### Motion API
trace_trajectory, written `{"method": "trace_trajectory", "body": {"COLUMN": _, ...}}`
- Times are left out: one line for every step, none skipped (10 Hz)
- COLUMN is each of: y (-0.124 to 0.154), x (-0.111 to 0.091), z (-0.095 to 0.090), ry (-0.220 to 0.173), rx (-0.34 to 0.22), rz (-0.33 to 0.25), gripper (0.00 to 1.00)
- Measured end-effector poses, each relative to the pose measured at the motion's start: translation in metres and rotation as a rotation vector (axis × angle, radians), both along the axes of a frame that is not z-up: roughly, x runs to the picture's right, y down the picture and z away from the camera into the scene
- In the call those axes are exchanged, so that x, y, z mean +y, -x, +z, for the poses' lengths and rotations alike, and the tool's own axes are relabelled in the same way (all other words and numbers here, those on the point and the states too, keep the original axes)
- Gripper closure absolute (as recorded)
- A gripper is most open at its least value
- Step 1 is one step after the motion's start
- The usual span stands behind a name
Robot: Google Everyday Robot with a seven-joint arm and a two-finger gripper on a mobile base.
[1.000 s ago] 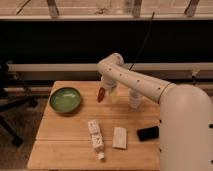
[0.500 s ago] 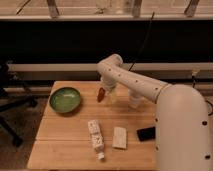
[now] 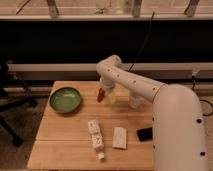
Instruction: Place the pepper in the ceramic bowl
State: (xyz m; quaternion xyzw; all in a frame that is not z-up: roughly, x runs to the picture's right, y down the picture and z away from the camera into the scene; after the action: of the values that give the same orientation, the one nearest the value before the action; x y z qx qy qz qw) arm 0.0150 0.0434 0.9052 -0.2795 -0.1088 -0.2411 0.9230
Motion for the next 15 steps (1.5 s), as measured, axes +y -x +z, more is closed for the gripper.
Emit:
{"method": "trace_trajectory", "body": {"y": 0.003, "x": 0.002, "z": 0.004, "ry": 0.001, "rx": -0.003, "rz": -0.001, "gripper": 0.20}}
{"method": "trace_trajectory", "body": {"y": 0.004, "x": 0.001, "z": 0.004, "ry": 0.000, "rx": -0.008, "rz": -0.004, "gripper": 0.20}}
{"method": "trace_trajectory", "body": {"y": 0.003, "x": -0.002, "z": 0.005, "ry": 0.002, "rx": -0.033, "rz": -0.010, "gripper": 0.20}}
{"method": "trace_trajectory", "body": {"y": 0.003, "x": -0.006, "z": 0.009, "ry": 0.006, "rx": -0.063, "rz": -0.018, "gripper": 0.20}}
{"method": "trace_trajectory", "body": {"y": 0.009, "x": -0.006, "z": 0.018, "ry": 0.007, "rx": -0.097, "rz": -0.033, "gripper": 0.20}}
{"method": "trace_trajectory", "body": {"y": 0.012, "x": -0.007, "z": 0.023, "ry": 0.008, "rx": -0.119, "rz": -0.045, "gripper": 0.20}}
{"method": "trace_trajectory", "body": {"y": 0.015, "x": -0.011, "z": 0.024, "ry": 0.004, "rx": -0.135, "rz": -0.050, "gripper": 0.20}}
{"method": "trace_trajectory", "body": {"y": 0.016, "x": -0.014, "z": 0.026, "ry": 0.010, "rx": -0.152, "rz": -0.065, "gripper": 0.20}}
{"method": "trace_trajectory", "body": {"y": 0.018, "x": -0.016, "z": 0.029, "ry": 0.009, "rx": -0.167, "rz": -0.076, "gripper": 0.20}}
{"method": "trace_trajectory", "body": {"y": 0.020, "x": -0.018, "z": 0.031, "ry": 0.011, "rx": -0.176, "rz": -0.088, "gripper": 0.20}}
{"method": "trace_trajectory", "body": {"y": 0.025, "x": -0.020, "z": 0.035, "ry": 0.009, "rx": -0.193, "rz": -0.104, "gripper": 0.20}}
{"method": "trace_trajectory", "body": {"y": 0.028, "x": -0.021, "z": 0.038, "ry": 0.011, "rx": -0.203, "rz": -0.118, "gripper": 0.20}}
{"method": "trace_trajectory", "body": {"y": 0.031, "x": -0.020, "z": 0.042, "ry": 0.020, "rx": -0.211, "rz": -0.135, "gripper": 0.20}}
{"method": "trace_trajectory", "body": {"y": 0.033, "x": -0.019, "z": 0.047, "ry": 0.027, "rx": -0.216, "rz": -0.147, "gripper": 0.20}}
{"method": "trace_trajectory", "body": {"y": 0.035, "x": -0.017, "z": 0.053, "ry": 0.039, "rx": -0.219, "rz": -0.160, "gripper": 0.20}}
